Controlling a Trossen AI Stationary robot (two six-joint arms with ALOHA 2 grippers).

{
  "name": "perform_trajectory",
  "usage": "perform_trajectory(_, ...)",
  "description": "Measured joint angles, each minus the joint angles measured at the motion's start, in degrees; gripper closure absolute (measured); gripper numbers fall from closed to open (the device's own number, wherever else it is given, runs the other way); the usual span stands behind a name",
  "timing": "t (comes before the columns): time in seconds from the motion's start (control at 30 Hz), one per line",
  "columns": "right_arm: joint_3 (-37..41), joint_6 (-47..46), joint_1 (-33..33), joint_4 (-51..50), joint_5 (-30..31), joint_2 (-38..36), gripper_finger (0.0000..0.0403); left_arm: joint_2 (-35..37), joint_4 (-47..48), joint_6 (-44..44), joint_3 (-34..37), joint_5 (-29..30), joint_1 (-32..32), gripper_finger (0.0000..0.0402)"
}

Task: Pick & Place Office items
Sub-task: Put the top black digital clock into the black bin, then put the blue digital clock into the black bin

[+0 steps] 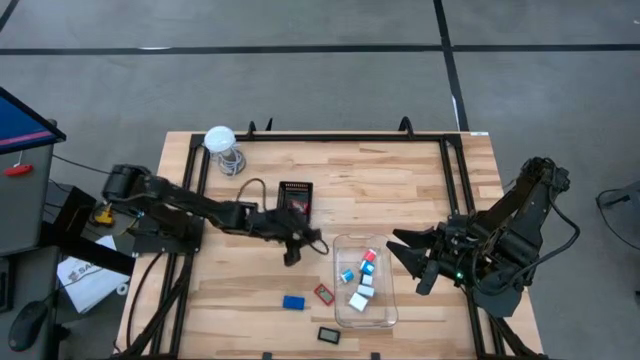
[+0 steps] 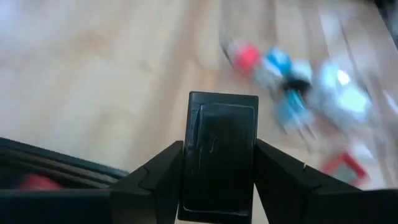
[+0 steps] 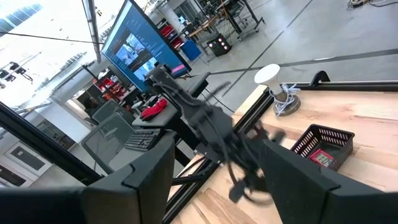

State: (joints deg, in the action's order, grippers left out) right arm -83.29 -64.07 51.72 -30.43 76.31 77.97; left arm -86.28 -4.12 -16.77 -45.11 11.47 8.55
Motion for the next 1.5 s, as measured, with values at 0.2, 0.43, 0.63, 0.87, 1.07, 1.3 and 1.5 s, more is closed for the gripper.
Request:
perform_trajectory(0.2, 0.00, 0.00, 0.00, -0.64, 0.02, 0.00, 0.0175, 8.57, 7.42, -0.03, -0.08, 10.45, -4.03, 0.0244)
perform_trajectory(0.43, 0.00, 0.01, 0.00, -1.03, 0.06, 0.00, 0.0175, 10.75, 9.28, -4.81, -0.04, 10.53, -13.82, 0.0234)
perform_trajectory(0.63, 0.00, 0.00, -0.15, -0.85, 0.35, 0.00, 0.0175, 8.96, 10.75, -4.96, -0.02, 7.81, -20.10, 0.0244)
perform_trajectory(0.87, 0.00, -0.42, -0.19, -0.96, 0.90, 0.00, 0.0175, 3.64, 14.24, -4.66, -0.02, 1.97, -21.53, 0.0231)
perform_trajectory(1.07, 0.00, -0.66, -0.17, -0.79, 0.90, 0.00, 0.0175, -0.95, 14.28, -4.59, 0.00, 0.12, -19.95, 0.0238)
perform_trajectory(1.3, 0.00, -0.92, -0.13, -0.79, 0.90, 0.00, 0.0175, -4.98, 12.37, -2.70, -0.03, -0.75, -19.89, 0.0224)
perform_trajectory(1.5, 0.00, -1.09, -0.13, -0.79, 0.87, 0.00, 0.0175, -5.29, 11.64, -2.04, -0.02, -0.74, -21.06, 0.0220)
